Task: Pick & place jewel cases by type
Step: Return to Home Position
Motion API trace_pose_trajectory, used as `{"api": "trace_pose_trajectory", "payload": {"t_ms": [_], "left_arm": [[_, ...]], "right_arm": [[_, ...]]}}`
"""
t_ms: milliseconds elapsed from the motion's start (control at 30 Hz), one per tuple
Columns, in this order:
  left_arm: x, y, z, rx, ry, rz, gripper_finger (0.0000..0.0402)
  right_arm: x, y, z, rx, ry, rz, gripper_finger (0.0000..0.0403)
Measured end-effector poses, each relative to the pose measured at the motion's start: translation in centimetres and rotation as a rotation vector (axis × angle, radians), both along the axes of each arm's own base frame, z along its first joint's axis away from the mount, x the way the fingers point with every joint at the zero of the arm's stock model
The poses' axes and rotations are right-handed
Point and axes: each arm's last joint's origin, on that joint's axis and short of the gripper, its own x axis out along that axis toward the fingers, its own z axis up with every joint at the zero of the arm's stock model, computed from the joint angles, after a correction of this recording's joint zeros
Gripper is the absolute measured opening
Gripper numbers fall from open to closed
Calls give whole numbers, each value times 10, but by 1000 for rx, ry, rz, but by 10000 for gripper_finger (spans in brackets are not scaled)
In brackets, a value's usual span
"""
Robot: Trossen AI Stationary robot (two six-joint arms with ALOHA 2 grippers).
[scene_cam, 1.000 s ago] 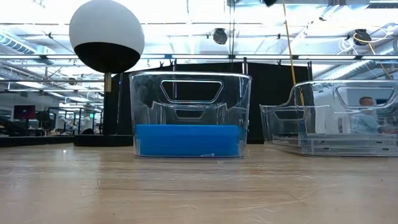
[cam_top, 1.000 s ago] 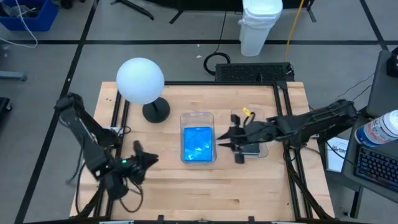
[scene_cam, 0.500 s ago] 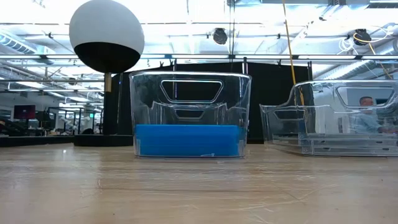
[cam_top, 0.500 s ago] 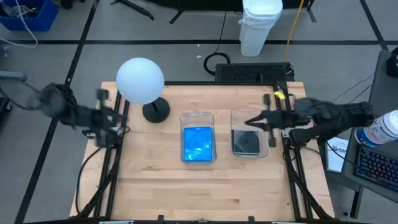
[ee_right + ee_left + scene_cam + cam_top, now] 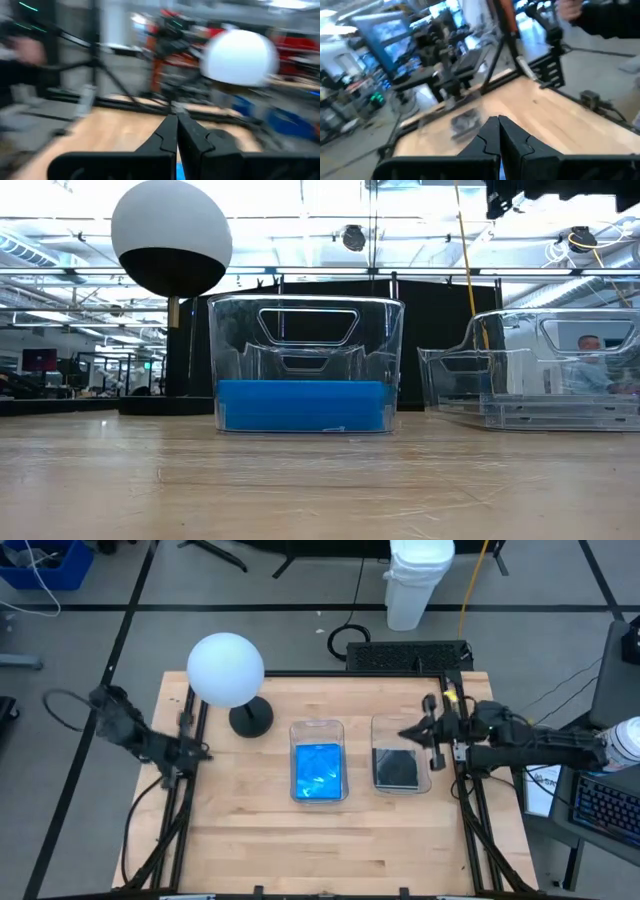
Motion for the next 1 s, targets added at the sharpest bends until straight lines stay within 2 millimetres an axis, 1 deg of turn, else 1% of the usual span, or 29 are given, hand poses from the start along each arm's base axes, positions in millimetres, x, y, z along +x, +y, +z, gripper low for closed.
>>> {"api": "trace_pose_trajectory", "payload": {"t_ms": [67, 100, 200, 267, 400, 500, 567, 667, 767, 867, 1000], "left_arm": [[7, -8, -10, -29, -37, -47, 1], [11, -11, -14, -58, -66, -67, 1], [25, -22, -30, -99, -110, -60, 1], [31, -26, -45, -76, -97, -51, 1], [39, -25, -65, -36, -140, 3, 1], [43, -19, -67, -36, -176, 18, 1], [44, -15, -63, -35, -180, -6, 1], [40, -8, -52, -54, -141, -24, 1], [33, -2, -49, -87, -85, -21, 1], [25, 0, -51, -122, -116, -80, 1], [19, 2, -63, -126, -131, -55, 0]], "right_arm": [[3, 1, -9, 4, -41, 87, 0], [4, 1, -15, 8, -51, 97, 0], [6, -2, -31, 52, -49, 59, 0], [8, -2, -45, 70, -33, 41, 0], [8, -2, -68, 52, -88, 42, 0], [5, -5, -80, 59, -122, 27, 0], [5, -6, -83, 82, -114, 17, 0], [4, -8, -87, 96, -76, 37, 0], [2, -7, -88, 109, -52, 89, 0], [-3, -6, -92, 93, -8, 104, 0], [-13, -6, -92, 74, 0, 64, 0]]}}
